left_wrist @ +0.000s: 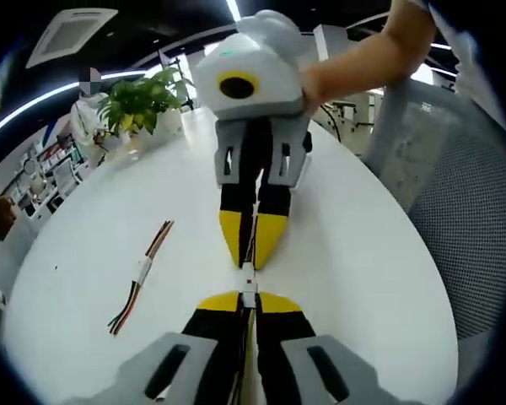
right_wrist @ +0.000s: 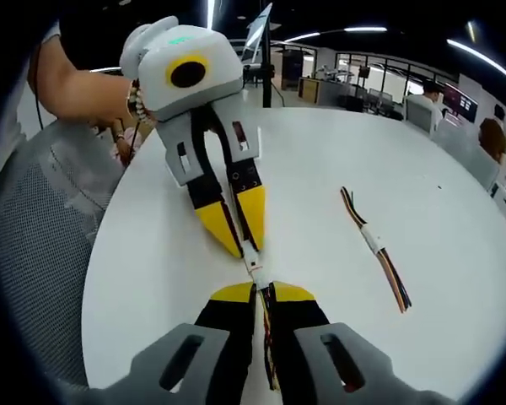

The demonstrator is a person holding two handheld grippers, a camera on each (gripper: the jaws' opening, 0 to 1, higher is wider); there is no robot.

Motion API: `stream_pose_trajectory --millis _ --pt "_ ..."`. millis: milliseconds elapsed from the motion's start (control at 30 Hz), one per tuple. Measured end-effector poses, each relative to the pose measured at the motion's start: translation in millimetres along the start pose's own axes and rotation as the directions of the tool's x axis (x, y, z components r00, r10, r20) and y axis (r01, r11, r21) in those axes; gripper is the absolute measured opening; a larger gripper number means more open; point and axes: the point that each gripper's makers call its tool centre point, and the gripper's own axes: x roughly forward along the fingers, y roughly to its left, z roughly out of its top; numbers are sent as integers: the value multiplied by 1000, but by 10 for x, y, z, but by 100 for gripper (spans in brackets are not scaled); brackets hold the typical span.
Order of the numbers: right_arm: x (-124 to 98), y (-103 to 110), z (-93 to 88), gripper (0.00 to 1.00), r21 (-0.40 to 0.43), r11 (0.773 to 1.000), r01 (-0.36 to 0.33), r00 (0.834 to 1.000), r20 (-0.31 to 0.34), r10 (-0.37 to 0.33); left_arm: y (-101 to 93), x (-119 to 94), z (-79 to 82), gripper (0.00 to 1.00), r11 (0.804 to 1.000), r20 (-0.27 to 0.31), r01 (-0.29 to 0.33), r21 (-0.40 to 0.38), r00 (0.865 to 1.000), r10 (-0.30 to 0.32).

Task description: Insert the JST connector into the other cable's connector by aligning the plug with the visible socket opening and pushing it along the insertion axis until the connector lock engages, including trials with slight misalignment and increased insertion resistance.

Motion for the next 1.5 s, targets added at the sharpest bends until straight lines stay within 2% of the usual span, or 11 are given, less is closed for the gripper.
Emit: stream_pose_trajectory --millis 300,367,400,833,1500 --pt "-2 26 2 3 -9 1000 -3 1000 -19 2 -4 4 4 0 1000 -8 -4 20 1000 4" --pt "6 57 62 3 -6 1000 -14 1000 1 14 -22 18 54 0 1000 8 3 22 1000 -3" --pt "5 47 35 3 -19 1000 -6 1000 -21 6 -19 24 42 0 999 -5 0 38 1000 0" --pt "-20 40 68 3 7 1000 -9 1000 10 9 -8 0 72 0 1000 17 -2 6 1000 2" --pt "-13 58 67 2 42 999 -12 1000 11 12 -24 6 65 0 1000 20 7 -13 1000 -6"
